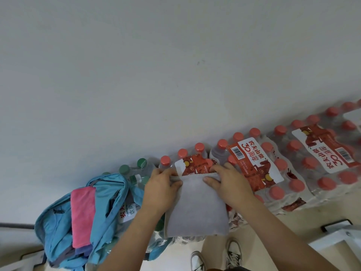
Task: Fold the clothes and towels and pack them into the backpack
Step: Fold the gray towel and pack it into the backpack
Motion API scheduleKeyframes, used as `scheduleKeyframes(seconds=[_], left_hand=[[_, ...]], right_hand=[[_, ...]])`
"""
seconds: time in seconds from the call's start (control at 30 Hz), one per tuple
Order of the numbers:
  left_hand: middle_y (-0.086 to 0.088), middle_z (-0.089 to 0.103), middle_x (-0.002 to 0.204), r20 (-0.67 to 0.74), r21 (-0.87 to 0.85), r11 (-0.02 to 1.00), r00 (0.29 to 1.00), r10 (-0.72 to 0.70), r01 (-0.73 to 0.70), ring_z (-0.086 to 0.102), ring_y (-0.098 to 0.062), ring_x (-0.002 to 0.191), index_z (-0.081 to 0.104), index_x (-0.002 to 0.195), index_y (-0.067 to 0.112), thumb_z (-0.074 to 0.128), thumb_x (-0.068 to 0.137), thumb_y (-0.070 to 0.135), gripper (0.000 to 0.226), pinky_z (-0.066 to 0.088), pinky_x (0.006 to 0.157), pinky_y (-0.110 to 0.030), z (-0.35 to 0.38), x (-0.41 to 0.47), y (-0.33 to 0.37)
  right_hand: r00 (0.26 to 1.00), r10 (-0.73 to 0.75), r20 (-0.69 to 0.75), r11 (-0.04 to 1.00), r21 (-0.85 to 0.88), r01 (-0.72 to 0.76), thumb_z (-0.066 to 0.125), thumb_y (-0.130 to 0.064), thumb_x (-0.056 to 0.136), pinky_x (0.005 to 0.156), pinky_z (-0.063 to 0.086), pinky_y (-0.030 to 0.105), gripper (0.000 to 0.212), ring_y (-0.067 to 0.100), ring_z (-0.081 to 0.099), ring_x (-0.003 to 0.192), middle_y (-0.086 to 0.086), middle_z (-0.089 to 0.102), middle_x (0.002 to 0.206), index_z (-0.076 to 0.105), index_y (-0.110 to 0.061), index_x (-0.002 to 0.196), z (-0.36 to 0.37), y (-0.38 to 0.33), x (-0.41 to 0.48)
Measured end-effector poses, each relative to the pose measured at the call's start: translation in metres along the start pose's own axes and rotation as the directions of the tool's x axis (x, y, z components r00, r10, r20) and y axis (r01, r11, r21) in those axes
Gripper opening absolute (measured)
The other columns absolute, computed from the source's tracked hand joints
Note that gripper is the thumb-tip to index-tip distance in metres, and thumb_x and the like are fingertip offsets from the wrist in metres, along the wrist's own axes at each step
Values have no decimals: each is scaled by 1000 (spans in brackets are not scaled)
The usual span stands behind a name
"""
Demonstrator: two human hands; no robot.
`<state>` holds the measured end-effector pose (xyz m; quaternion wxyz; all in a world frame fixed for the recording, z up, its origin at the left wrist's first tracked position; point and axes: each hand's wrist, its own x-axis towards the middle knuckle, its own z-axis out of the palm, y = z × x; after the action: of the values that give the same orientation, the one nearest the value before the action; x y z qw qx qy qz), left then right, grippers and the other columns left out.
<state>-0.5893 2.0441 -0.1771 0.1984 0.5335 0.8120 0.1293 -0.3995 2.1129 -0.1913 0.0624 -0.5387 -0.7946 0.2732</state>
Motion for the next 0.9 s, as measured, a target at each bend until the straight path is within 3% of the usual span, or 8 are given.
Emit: scheduleKeyframes(seconds=[0.17,0.27,0.33,0.53,0.6,0.73,0.83,0.9], left_hand=[[3,49,101,49,-10,1000,999,-1,2,55,-18,91,59,105,23,60,88,27,18,41,74,-24,-2,2,1],[6,61,91,76,-121,992,997,-25,35,57,-15,89,60,99,21,60,84,18,15,49,72,-27,-2,3,2],[11,62,88,125,-193,978,991,-52,75,57,-8,81,61,100,23,61,81,18,19,46,67,-19,-9,2,2],[-1,67,93,453,-419,880,891,-12,225,65,-12,80,64,100,20,70,73,2,33,57,78,-28,-43,4,2],[3,68,84,326,-473,872,944,41,125,62,-7,70,67,94,22,67,73,-3,33,54,72,-26,-59,5,10],[14,64,78,-81,-501,848,985,151,-171,54,4,60,70,96,28,62,70,-12,48,42,55,-10,-86,4,27],[18,56,94,-185,-146,916,920,347,-374,53,-3,86,62,120,32,68,70,1,59,44,77,-20,-74,1,23],[13,52,111,-34,117,912,916,399,-393,48,-12,106,44,135,42,63,75,16,68,40,87,-32,-49,-4,14]], right_hand=[[982,-51,184,999,2,51,62,-36,86,81,46,31,23,15,53,93,-3,57,97,65,-17,100,-24,-5,7],[967,-65,247,997,-20,72,65,-31,82,76,47,31,15,13,55,86,-6,54,91,63,-18,90,-29,-9,12],[954,-66,293,998,25,62,66,-26,79,68,45,29,13,11,55,78,-7,55,88,58,-20,87,-28,-9,17],[854,-120,506,985,171,37,70,-18,80,72,47,21,27,6,60,87,-12,63,96,66,-23,106,-45,-19,27],[878,-192,438,979,150,139,69,-16,79,72,50,25,24,7,63,83,-11,68,90,72,-24,101,-68,-28,32],[935,-351,48,929,142,341,74,-17,75,74,46,24,19,7,56,82,-10,62,87,69,-24,92,-113,-43,31],[880,-461,-115,884,26,467,71,-13,77,74,40,20,16,4,49,86,-17,54,87,64,-25,86,-98,-40,19],[882,-466,-68,884,-86,460,67,-11,78,76,40,23,18,9,48,92,-14,52,92,61,-25,88,-64,-27,11]])
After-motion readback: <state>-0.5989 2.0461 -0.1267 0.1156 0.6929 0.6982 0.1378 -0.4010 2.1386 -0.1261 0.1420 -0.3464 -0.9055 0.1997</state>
